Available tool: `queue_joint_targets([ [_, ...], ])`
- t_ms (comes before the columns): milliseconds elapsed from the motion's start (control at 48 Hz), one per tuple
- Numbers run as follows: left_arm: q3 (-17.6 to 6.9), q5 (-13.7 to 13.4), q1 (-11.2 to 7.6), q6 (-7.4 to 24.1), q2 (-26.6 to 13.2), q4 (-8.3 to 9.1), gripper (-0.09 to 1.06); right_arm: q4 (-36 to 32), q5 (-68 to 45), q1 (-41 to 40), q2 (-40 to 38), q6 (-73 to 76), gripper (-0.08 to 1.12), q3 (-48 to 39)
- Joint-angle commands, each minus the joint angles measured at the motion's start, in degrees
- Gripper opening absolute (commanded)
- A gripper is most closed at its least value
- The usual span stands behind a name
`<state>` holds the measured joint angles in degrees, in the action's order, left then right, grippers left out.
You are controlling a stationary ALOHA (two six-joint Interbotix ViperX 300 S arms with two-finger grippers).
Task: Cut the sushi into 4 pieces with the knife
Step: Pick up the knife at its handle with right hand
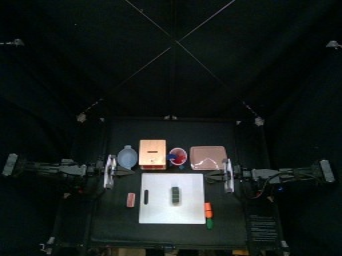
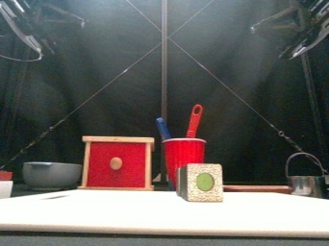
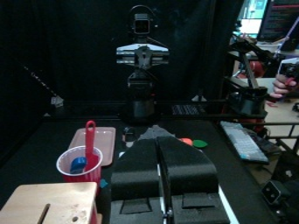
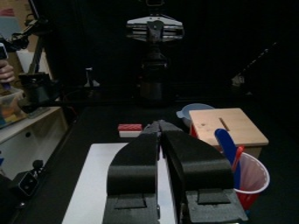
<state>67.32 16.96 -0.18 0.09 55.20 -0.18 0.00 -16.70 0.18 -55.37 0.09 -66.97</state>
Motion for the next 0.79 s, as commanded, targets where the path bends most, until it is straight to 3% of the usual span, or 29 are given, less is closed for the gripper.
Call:
queue_joint_targets([
  [21, -0.97, 2.55, 0.97, 0.09, -2.02, 0.0, -0.05, 3.43, -0.62, -1.67, 1.67, 1.41, 0.03, 3.52],
  [188, -1.49, 5.27, 0.97, 0.0, -4.13, 0.0, 0.02, 13.45, 4.04, -7.12, 8.35, 2.81, 0.09, 11.51],
  [438, -2.29, 5.45, 1.23, -0.09, -5.8, -0.26, 0.06, 17.31, 32.78, -16.35, 22.94, 3.08, 0.2, 32.61],
  [521, -2.11, 5.45, 1.23, -0.18, -5.8, -1.58, 0.12, 19.51, 42.89, -19.86, 27.33, 3.08, 0.32, 38.85],
  [667, -1.49, 5.45, 1.67, 0.18, -5.89, -5.98, 0.33, 21.09, 55.28, -24.08, 35.24, 2.29, 0.53, 47.02],
  [792, -0.53, 5.45, 1.76, 0.09, -5.89, -7.38, 0.54, 20.92, 64.86, -26.81, 42.71, 1.58, 0.73, 52.91],
])
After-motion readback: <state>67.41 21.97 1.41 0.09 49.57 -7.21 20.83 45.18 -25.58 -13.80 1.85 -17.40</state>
